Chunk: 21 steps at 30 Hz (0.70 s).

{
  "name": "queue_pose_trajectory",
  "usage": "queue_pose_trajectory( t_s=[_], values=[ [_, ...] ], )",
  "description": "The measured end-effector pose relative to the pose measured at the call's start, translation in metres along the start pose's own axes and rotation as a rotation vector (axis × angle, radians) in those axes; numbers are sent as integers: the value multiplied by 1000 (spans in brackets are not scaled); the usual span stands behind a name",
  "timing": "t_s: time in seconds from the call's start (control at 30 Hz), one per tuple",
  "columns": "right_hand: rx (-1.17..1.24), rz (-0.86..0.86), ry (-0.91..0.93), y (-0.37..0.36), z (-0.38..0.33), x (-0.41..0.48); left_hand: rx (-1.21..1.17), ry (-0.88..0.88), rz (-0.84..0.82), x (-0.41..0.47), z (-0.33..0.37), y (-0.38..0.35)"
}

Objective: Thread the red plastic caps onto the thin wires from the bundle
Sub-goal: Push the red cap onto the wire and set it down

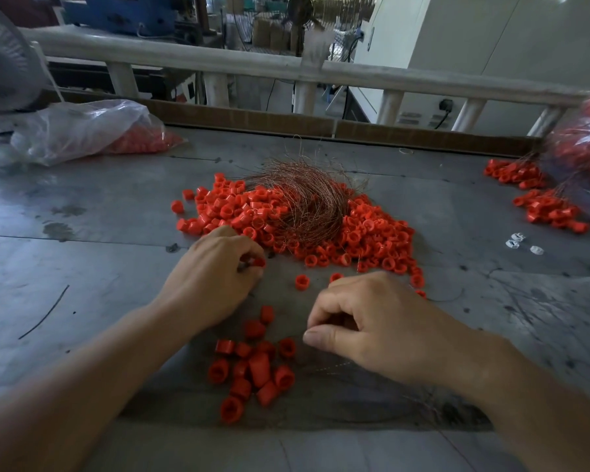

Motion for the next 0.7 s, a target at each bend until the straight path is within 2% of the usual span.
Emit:
queue_pose_trajectory(
  t_s=[0.17, 0.47, 0.57, 0.7],
  values=[
    [30, 83, -20, 7, 3, 0, -68, -14, -19, -5, 2, 5],
    [-169, 389, -136, 22, 33, 13, -155, -79, 36, -8, 16, 8],
    [-310, 392, -93, 16, 33, 21, -191, -92, 32, -7, 19, 7],
    [-327, 245, 29, -4, 34, 29, -200, -151, -13, -8, 25, 4]
  ],
)
Point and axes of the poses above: each hand's wrist, its own x-axis towards the middle knuckle, its own y-axis out of the back of the hand, z = x × y, the point moved 4 cm from there along x, towards the middle knuckle, and after that the axes turned 2 degrees about -y, right-handed, at the moved point
